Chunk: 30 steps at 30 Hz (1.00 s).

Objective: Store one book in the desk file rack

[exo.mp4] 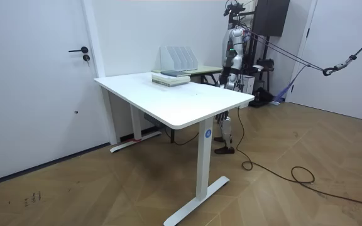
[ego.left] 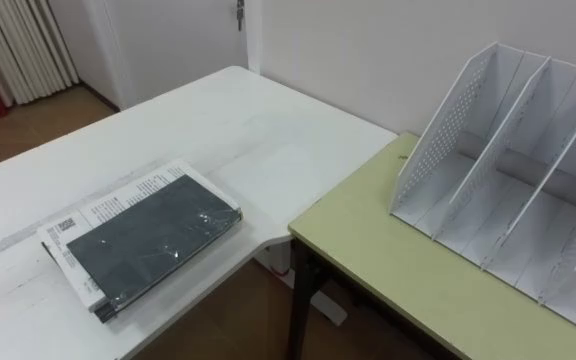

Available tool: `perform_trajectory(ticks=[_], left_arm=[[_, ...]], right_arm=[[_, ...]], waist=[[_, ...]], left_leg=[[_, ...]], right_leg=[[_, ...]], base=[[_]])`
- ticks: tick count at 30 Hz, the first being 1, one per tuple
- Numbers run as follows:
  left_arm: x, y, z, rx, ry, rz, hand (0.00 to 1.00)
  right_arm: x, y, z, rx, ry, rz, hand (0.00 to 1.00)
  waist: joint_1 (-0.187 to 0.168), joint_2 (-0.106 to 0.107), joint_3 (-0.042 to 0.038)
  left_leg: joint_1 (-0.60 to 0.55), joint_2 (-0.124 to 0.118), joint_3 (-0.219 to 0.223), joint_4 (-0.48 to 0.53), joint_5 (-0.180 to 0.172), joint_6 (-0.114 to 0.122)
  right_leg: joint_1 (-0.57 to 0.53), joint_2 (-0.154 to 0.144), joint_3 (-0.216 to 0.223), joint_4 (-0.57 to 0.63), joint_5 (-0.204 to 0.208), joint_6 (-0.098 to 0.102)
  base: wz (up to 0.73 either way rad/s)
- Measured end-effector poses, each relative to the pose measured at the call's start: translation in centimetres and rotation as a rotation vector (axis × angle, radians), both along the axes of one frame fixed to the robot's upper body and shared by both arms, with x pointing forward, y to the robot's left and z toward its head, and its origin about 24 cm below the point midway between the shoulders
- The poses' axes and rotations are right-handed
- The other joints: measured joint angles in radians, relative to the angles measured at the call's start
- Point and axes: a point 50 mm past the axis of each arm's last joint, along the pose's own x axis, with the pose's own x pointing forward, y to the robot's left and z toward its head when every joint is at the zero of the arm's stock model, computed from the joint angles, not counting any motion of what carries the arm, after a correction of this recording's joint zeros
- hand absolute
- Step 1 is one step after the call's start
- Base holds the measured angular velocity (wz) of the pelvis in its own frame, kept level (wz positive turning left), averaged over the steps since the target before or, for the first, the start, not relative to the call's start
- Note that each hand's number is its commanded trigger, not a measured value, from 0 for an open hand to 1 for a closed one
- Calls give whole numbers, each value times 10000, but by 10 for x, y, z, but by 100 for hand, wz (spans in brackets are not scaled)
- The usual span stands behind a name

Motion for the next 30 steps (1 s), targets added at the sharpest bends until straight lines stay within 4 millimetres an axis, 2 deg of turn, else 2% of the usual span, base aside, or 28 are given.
perform_trajectory(ticks=[25,30], left_arm=[[3,-2,0,145,-179,-178,0],[16,-1,2,579,-400,-1338,0]], right_arm=[[-2,0,-1,-25,46,-77,0],[6,0,0,-61,-120,212,0]], waist=[[-1,-10,7],[-66,-10,16]], left_leg=[[15,-15,-5,-10,0,0],[-64,-51,-14,1,0,0]], right_leg=[[19,4,15,-24,-1,1],[-3,4,-3,-13,-3,2]], base=[[0],[1]])
